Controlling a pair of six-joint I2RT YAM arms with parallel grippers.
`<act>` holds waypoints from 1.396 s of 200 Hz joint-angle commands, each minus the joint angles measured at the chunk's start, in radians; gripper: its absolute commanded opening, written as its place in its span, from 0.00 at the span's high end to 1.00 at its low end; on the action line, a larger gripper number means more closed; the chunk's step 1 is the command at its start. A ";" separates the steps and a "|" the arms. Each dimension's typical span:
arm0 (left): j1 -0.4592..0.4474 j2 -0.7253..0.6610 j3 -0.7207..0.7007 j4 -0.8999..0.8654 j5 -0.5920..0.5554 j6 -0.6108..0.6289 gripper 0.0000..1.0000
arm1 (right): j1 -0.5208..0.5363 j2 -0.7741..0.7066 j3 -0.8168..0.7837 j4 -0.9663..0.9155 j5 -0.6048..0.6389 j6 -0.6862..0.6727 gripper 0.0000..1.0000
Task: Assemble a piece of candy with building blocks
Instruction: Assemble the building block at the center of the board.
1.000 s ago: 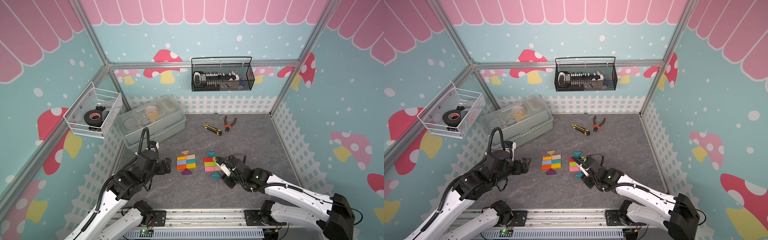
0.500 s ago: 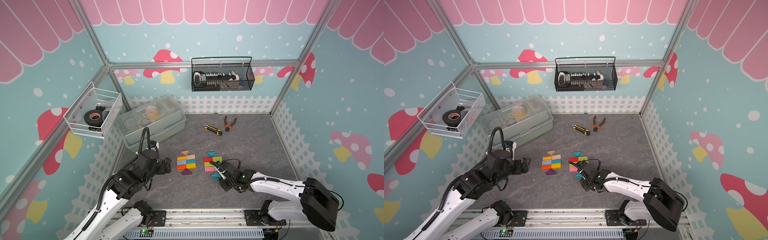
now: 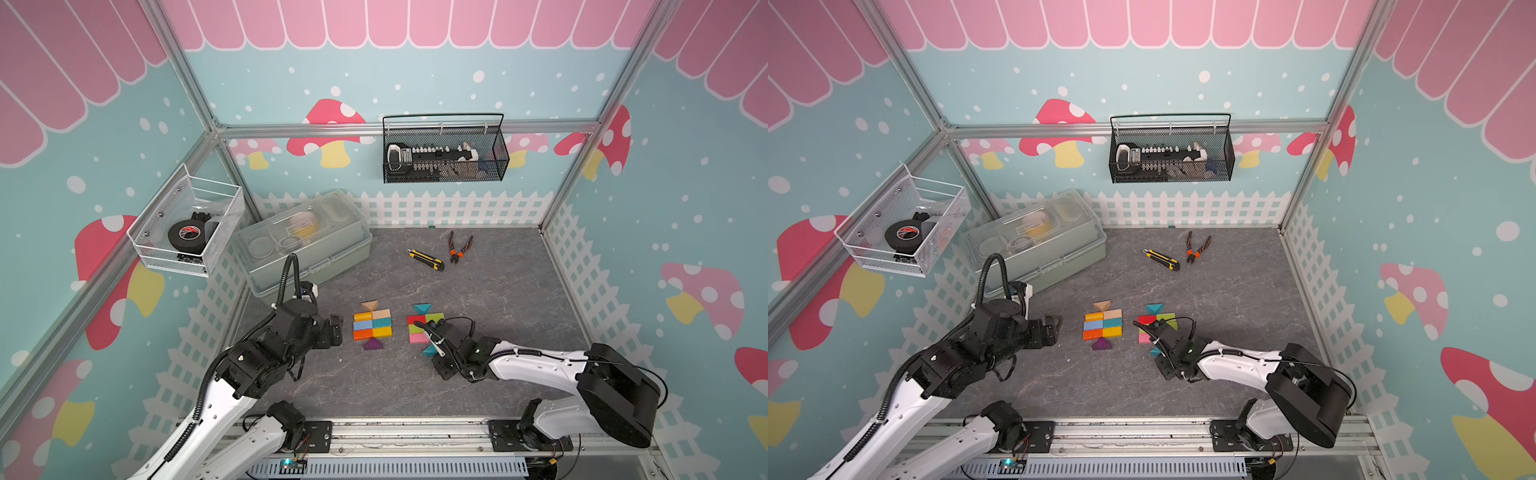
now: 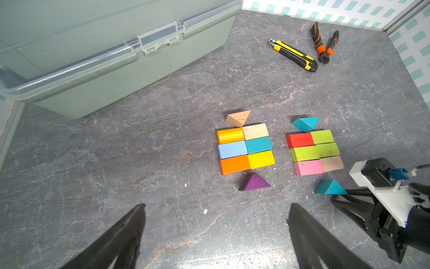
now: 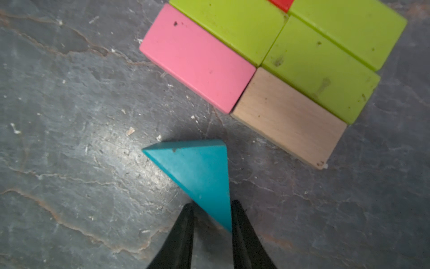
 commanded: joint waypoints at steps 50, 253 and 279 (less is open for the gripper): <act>0.007 0.000 -0.013 -0.001 0.010 0.017 0.06 | -0.010 0.026 0.037 0.019 0.025 0.022 0.76; 0.009 0.004 -0.015 0.000 0.019 0.017 0.06 | -0.031 0.052 0.046 0.020 0.019 -0.021 0.80; 0.009 0.006 -0.015 0.000 0.022 0.018 0.06 | -0.038 0.046 0.042 0.020 0.038 -0.012 0.80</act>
